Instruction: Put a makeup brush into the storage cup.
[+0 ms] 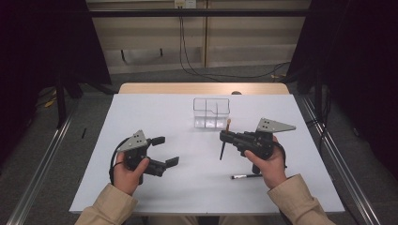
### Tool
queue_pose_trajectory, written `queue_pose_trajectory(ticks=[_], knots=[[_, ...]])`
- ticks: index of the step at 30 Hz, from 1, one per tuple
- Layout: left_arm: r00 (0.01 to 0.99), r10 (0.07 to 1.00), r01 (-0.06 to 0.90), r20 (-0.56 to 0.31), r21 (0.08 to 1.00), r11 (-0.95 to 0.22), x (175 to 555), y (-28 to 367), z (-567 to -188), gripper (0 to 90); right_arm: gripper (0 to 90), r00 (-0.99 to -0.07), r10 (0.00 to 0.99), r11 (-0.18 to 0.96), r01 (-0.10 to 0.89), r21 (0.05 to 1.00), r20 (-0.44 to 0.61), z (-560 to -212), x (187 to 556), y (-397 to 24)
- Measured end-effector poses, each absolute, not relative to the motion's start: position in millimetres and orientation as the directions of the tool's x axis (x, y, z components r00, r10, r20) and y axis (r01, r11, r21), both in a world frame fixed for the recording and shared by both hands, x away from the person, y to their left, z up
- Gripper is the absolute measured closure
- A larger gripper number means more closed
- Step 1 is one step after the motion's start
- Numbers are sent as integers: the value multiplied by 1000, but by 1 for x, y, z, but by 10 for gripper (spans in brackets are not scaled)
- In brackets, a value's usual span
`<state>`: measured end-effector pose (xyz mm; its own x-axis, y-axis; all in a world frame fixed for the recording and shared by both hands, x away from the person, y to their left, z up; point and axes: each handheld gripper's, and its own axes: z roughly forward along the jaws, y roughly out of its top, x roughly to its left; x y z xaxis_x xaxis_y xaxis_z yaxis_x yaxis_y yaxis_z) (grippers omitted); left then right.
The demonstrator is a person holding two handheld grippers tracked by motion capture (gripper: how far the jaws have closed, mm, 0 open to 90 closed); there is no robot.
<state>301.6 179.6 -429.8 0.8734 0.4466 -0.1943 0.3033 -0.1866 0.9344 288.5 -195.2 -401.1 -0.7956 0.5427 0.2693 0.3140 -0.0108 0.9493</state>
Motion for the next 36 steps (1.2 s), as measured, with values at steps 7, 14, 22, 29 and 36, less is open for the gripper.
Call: queue_pose_trajectory(ticks=[7,14,22,29,36], knots=[[862,468,307,-194,935,-177,301,191,-429,20,842,-795,545,-7,314,949,267,-400,289,-197],[855,482,309,-190,934,-180,302,200,-429,20,842,-793,548,-5,316,949,267,-401,289,-199],[854,493,296,-167,935,-195,304,208,-430,20,842,-784,558,-12,322,947,273,-403,289,-203],[842,516,292,-155,936,-195,303,219,-429,20,842,-785,557,-7,322,947,271,-403,289,-202],[832,533,295,-155,937,-188,298,229,-430,20,842,-796,543,-2,319,948,269,-402,293,-195]])
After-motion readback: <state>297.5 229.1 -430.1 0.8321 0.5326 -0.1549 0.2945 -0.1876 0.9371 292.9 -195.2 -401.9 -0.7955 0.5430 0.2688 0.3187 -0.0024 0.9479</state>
